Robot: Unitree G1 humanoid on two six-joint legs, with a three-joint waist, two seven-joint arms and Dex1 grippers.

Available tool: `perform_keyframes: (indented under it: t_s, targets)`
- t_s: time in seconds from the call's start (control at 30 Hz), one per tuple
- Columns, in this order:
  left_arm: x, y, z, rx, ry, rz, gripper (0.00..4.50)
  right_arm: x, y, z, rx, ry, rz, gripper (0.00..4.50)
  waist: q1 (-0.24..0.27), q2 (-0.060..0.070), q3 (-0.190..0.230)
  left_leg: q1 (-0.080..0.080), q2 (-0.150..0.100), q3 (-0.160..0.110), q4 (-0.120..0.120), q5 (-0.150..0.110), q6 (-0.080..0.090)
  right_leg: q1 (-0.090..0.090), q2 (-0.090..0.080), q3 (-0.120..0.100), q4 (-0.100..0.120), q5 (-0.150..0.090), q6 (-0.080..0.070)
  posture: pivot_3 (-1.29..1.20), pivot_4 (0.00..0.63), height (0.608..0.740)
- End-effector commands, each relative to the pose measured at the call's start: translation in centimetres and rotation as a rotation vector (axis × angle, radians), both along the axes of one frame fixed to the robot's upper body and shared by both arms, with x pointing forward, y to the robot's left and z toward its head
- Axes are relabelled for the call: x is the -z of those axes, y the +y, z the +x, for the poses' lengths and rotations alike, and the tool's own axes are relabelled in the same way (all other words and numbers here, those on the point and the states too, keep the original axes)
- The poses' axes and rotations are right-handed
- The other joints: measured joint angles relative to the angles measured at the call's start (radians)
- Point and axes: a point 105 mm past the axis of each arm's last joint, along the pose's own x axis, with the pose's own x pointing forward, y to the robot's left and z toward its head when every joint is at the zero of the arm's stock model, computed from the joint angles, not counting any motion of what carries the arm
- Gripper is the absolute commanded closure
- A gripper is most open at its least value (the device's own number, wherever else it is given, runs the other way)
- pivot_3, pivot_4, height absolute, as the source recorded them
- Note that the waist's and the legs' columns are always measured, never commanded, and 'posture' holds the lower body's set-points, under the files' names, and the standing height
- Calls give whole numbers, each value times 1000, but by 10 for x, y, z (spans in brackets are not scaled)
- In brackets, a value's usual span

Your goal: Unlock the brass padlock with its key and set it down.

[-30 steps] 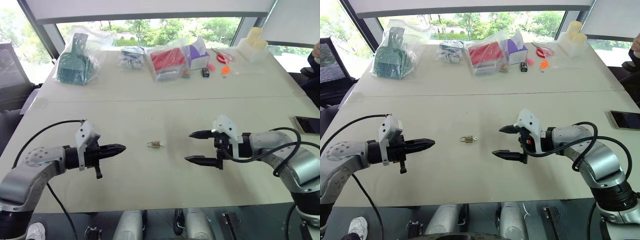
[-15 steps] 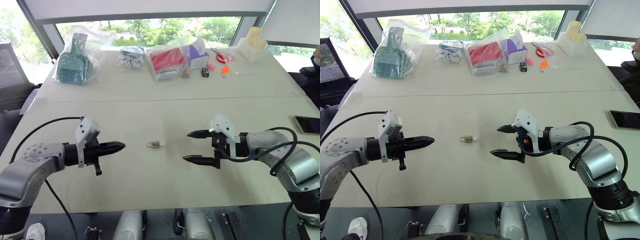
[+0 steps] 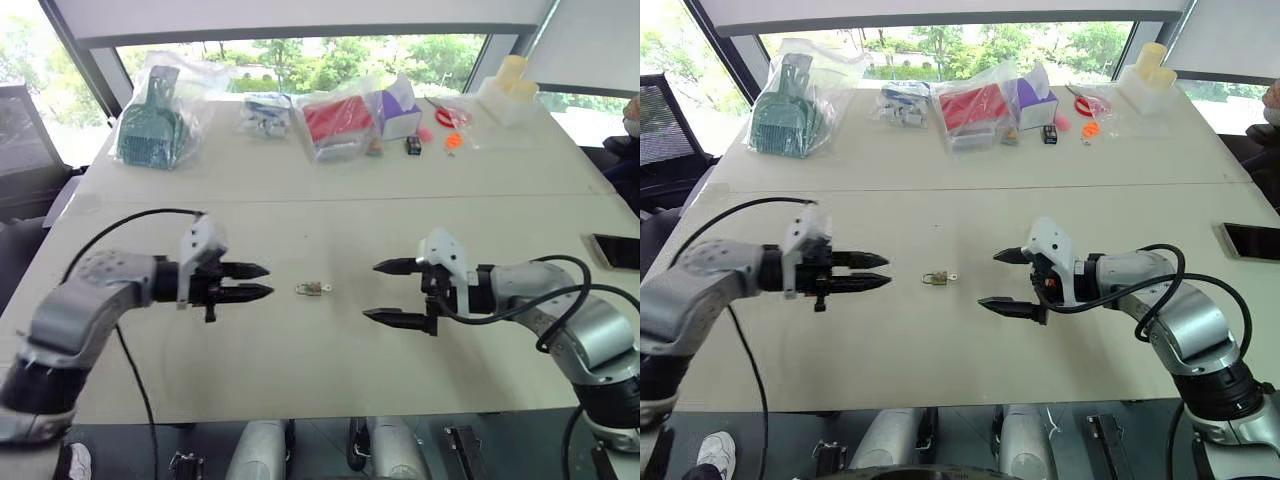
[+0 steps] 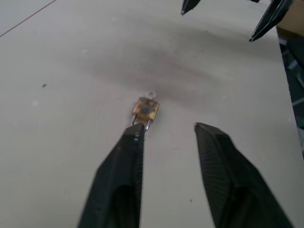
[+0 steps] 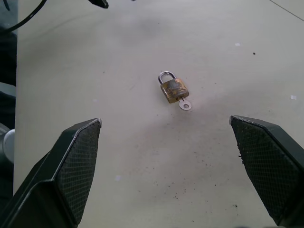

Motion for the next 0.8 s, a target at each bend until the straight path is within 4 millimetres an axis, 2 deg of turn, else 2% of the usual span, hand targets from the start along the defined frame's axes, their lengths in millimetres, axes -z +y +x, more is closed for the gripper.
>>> perform_keyframes:
  t_s: [0.03,0.13,0.4,0.57,0.67,0.8]
  targets:
    - [6,-13,12,83,-42,42,1180,-7,5,-2,-12,-51,9,0,-2,0,0,0,0,0,0,0,0,0,0,0,0,0,0,0,150,740]
    - [17,-25,27,133,-67,75,22,-7,2,-3,15,-61,8,0,-3,0,0,0,-1,0,0,0,0,0,0,0,0,0,0,0,150,740]
    - [45,-45,50,185,-133,135,22,-5,-1,-9,70,-74,9,0,-2,-1,0,0,-1,0,0,0,0,0,0,0,1,0,0,0,150,740]
    - [57,-50,59,189,-144,158,22,-4,-2,-9,85,-80,4,0,-2,-1,0,0,-1,0,1,0,0,0,0,0,1,0,0,0,150,740]
    - [65,-48,60,204,-161,198,873,-4,-2,-9,90,-84,2,0,-2,-1,0,0,-1,0,1,0,0,0,0,0,1,0,0,0,150,740]
    - [72,-50,58,213,-167,206,2706,-4,-2,-7,89,-87,-3,0,-2,-1,0,1,0,0,1,0,0,1,0,0,1,0,0,0,150,740]
